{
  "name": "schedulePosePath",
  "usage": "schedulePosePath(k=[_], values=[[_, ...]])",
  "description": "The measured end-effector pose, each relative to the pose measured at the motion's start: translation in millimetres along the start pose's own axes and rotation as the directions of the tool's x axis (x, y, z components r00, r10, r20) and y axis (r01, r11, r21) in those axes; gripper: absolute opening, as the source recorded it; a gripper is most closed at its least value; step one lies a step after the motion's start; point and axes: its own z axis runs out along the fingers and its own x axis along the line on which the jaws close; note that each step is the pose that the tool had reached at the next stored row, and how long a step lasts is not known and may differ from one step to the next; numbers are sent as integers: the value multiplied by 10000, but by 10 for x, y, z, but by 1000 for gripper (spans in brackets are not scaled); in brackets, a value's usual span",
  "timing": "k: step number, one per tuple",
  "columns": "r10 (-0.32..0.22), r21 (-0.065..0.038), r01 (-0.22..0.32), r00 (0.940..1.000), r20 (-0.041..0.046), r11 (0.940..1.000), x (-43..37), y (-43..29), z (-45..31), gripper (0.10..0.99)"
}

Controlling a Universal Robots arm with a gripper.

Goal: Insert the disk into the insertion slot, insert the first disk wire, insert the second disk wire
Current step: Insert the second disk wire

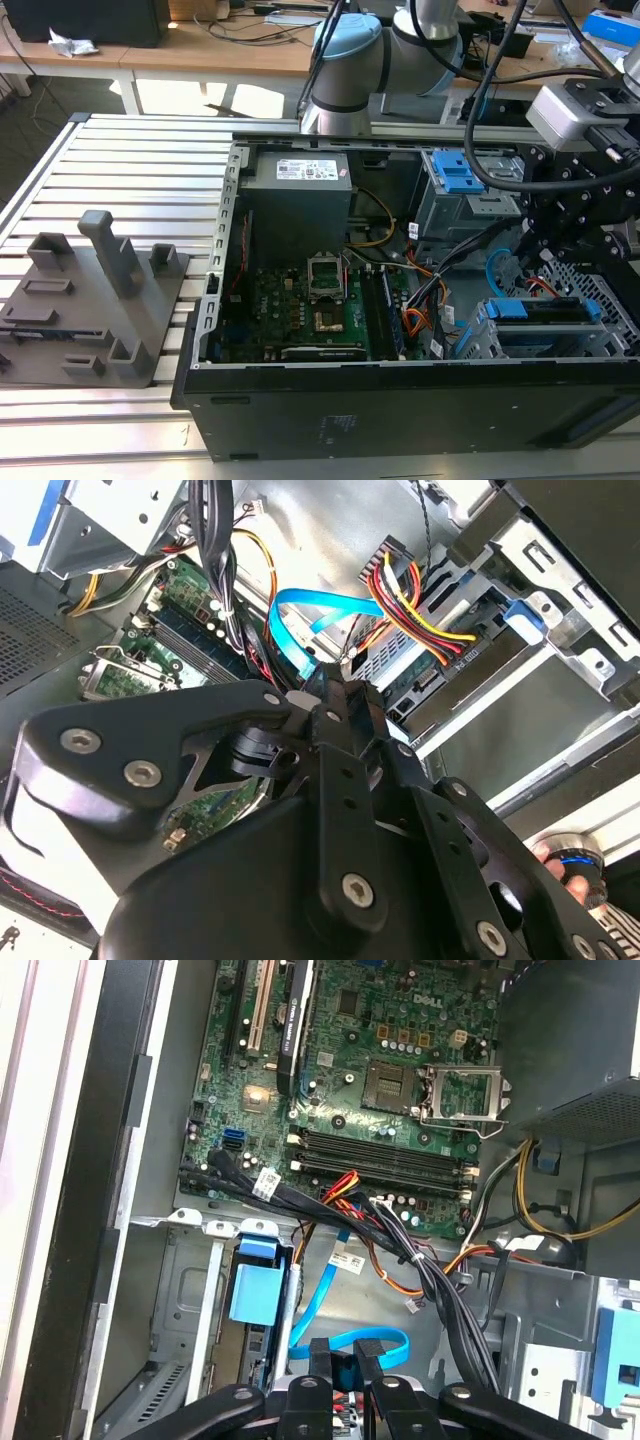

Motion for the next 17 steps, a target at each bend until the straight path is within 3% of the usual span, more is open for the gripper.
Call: schedulePosePath(k=[4, 7, 10, 12, 17], values=[[-3, -1, 3, 10000, -3, 10000, 8, 1, 0, 282], [8, -24, -8, 9999, -154, 10000, 73, 11, -4, 282], [25, -58, -27, 9993, -386, 10000, 186, 29, -7, 282], [29, -69, -33, 9990, -456, 10000, 232, 36, -6, 282], [31, -69, -34, 9989, -459, 10000, 235, 36, -7, 267]])
